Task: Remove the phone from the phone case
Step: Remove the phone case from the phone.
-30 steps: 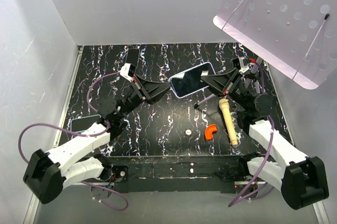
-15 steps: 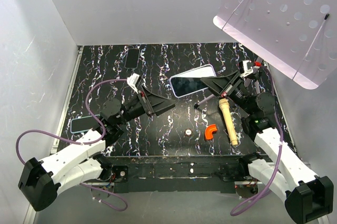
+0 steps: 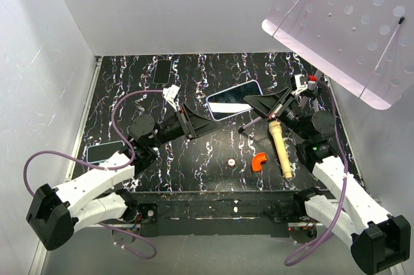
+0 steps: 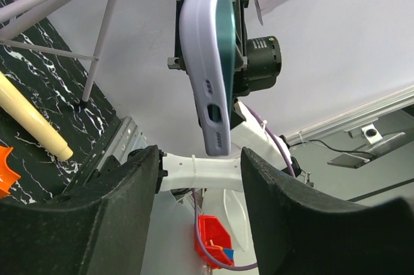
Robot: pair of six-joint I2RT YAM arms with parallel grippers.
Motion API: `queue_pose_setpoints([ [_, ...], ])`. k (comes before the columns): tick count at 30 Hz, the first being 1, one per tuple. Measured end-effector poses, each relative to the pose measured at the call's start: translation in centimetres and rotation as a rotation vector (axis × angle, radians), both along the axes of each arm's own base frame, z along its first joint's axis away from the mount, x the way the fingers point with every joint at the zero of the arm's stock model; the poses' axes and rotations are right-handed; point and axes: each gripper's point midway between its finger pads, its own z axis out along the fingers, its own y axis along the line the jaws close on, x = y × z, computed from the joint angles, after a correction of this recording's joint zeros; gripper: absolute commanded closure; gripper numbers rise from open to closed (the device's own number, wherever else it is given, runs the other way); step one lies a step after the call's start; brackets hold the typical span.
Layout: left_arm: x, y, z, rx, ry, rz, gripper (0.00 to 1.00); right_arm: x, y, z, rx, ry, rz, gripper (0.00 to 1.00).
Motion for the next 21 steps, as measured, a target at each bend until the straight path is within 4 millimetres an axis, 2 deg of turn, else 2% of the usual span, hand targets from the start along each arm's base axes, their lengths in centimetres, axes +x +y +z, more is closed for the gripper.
queue_pose_setpoints([
  [13, 0.7, -0.7, -0.3, 0.0, 0.02, -0.004, 0.66, -0.1, 0.2, -0.5, -0.024, 0.004, 0.004, 0.99],
  [18, 0.5, -1.0, -0.1, -0.014, 0.012, -0.029, 0.79, -0.4, 0.3, -0.6, -0.032, -0.006, 0.015, 0.99],
  [21, 0.2, -1.2, 0.0, -0.02, -0.001, -0.054, 0.92, -0.5, 0.4, -0.7, -0.04, -0.011, 0.023, 0.99],
])
